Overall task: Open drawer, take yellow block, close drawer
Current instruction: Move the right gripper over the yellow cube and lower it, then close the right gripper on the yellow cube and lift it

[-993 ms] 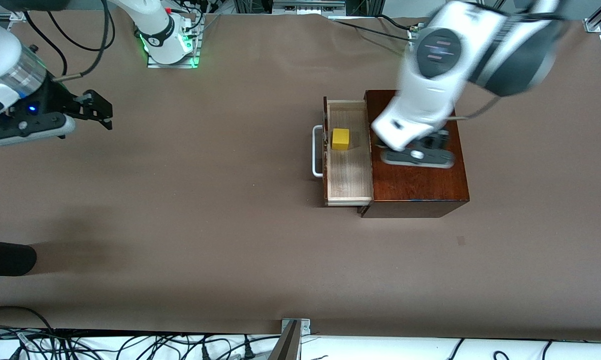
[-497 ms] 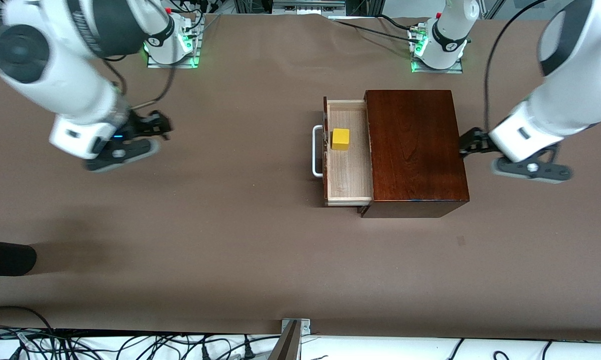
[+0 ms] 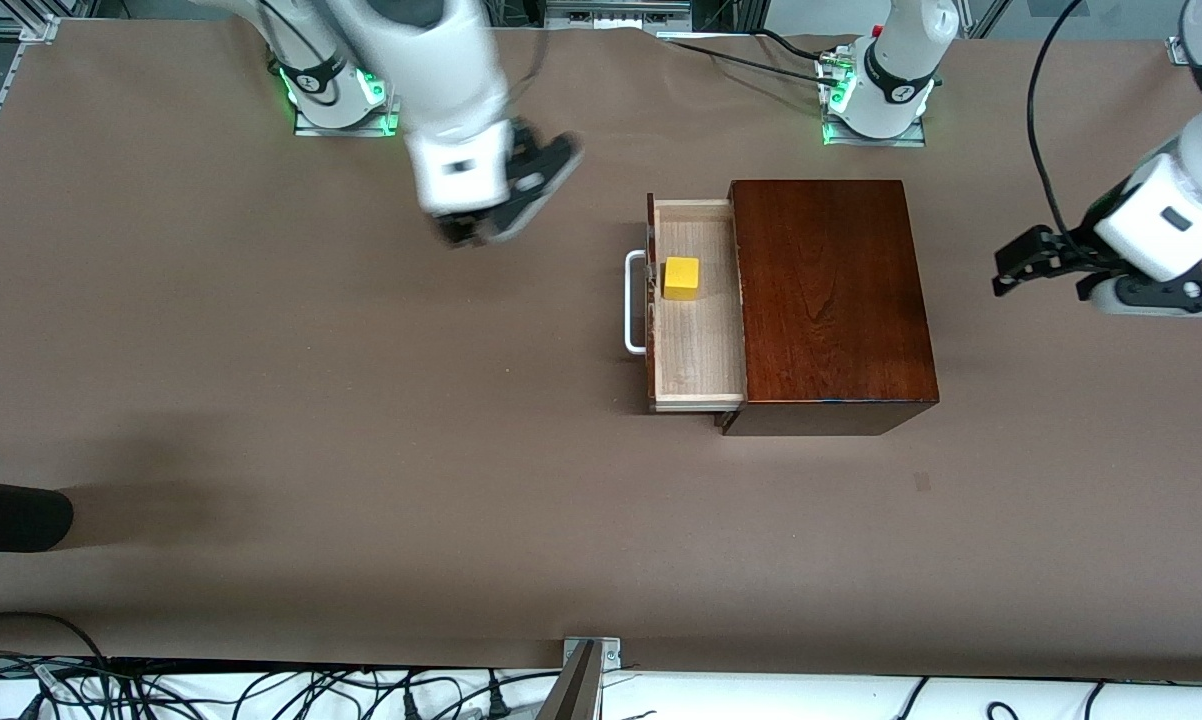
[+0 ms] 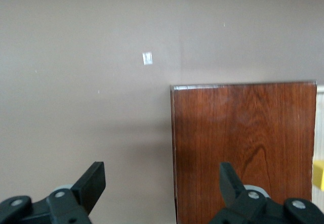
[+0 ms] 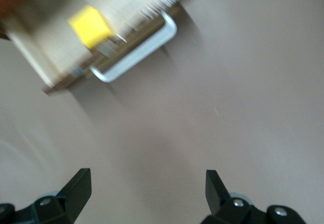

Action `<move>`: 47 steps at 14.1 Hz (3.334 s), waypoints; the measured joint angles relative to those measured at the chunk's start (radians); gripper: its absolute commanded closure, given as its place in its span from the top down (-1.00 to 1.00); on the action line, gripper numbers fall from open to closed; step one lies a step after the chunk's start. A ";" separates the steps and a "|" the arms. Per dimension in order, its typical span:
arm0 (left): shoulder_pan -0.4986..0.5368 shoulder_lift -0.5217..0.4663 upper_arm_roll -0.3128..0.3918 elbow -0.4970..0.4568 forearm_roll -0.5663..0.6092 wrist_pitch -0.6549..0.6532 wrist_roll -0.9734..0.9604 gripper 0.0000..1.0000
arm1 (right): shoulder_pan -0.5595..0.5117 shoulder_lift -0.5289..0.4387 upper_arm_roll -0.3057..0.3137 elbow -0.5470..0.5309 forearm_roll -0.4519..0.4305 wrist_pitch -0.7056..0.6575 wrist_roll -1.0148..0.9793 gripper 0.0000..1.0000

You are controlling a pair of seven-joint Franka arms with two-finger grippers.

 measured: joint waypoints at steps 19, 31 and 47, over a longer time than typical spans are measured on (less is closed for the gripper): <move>-0.012 -0.057 -0.015 -0.082 0.010 0.039 0.000 1.00 | 0.285 0.515 -0.027 0.403 -0.188 0.134 -0.275 1.00; -0.013 -0.058 -0.020 -0.082 0.010 0.039 0.000 1.00 | 0.280 0.562 -0.040 0.403 -0.189 0.203 -0.291 1.00; -0.014 -0.060 -0.026 -0.082 0.010 0.036 0.000 1.00 | 0.278 0.583 -0.053 0.406 -0.192 0.252 -0.291 -1.00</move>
